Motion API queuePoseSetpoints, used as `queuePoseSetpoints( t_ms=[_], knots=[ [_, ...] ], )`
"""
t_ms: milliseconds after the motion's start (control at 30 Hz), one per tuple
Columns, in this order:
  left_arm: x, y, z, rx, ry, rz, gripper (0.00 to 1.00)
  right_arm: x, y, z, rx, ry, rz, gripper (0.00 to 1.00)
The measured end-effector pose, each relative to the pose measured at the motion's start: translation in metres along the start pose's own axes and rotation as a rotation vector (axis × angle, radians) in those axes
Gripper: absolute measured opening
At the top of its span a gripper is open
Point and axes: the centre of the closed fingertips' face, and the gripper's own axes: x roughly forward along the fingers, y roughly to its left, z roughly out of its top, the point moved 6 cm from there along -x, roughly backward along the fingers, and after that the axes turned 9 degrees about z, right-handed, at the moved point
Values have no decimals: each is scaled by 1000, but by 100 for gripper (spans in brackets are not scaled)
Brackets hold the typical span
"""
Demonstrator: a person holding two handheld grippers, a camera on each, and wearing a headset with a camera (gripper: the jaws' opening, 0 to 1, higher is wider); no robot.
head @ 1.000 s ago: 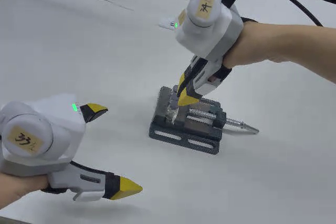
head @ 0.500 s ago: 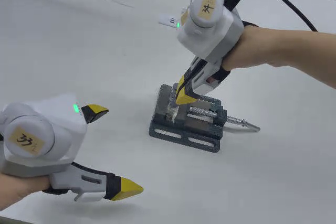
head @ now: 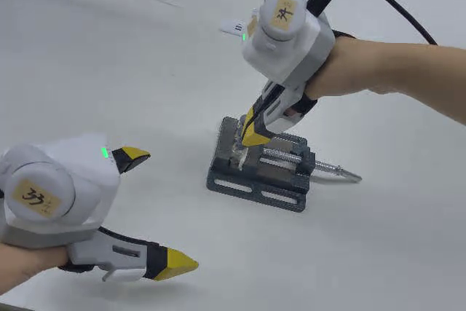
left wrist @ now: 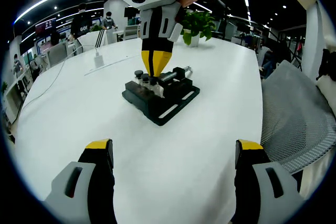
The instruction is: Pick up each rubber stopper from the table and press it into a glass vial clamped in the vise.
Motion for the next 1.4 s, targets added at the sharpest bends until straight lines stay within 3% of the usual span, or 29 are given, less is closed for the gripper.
queuePoseSetpoints(
  t_ms=[300, 800, 1000, 1233, 1400],
  knots=[
    [1, -1, -2, -3, 6, -7, 96, 0, -2, 1, -5, 8, 38, 0],
    [7, -2, -3, -19, 8, -8, 95, 1, -7, 1, -5, 47, 14, 0],
    [10, 0, -2, -22, 4, -10, 95, 1, -12, 1, 9, 55, 31, 0],
    [11, 3, -2, -31, -1, -6, 95, 5, -13, 6, -12, 104, 30, 0],
    [12, 3, -4, -35, 2, -7, 95, 5, -16, 7, 31, 114, 42, 0]
  ],
)
